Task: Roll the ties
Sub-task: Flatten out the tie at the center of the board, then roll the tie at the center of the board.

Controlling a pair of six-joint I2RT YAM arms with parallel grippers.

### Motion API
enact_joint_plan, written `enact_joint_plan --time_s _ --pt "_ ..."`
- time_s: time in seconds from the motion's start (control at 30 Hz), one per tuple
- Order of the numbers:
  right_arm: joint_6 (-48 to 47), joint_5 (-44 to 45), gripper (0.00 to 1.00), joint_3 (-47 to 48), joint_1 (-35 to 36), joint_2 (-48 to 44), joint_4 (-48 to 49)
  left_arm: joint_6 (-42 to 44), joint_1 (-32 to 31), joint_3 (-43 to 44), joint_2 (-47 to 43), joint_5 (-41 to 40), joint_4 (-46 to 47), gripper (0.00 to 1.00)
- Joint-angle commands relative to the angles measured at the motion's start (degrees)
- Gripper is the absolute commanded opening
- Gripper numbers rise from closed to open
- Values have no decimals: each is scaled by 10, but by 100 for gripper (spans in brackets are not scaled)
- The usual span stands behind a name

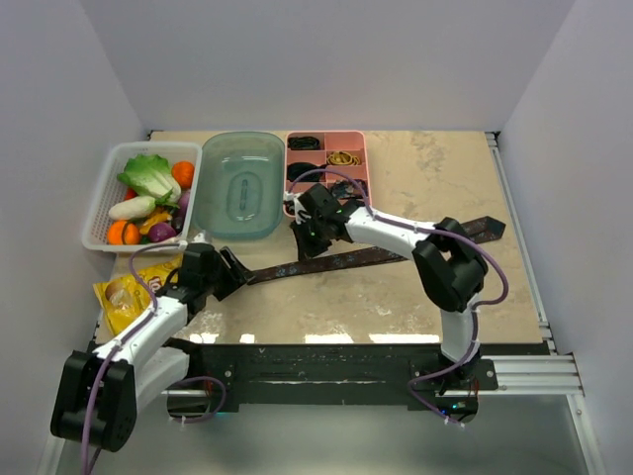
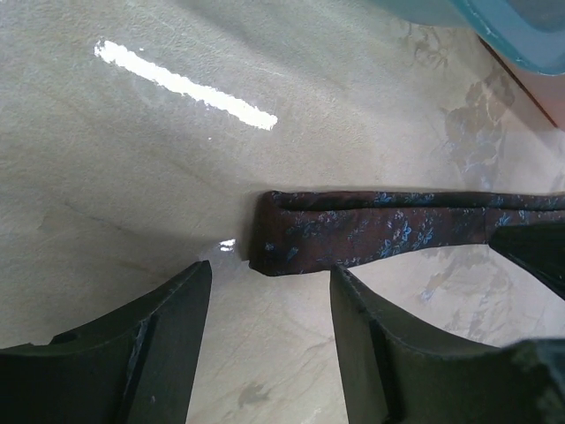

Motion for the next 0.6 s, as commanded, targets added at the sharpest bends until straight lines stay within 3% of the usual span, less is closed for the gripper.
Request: enact_joint_plan --time_s 0.0,0.2,0.57 --pt "-14 -37 0 82 21 40 14 24 3 23 4 4 46 60" --pt "-27 -36 0 168 47 111 -17 20 3 15 29 -2 69 55" --pt "-26 -66 0 215 70 167 -26 19 3 13 46 -21 80 53"
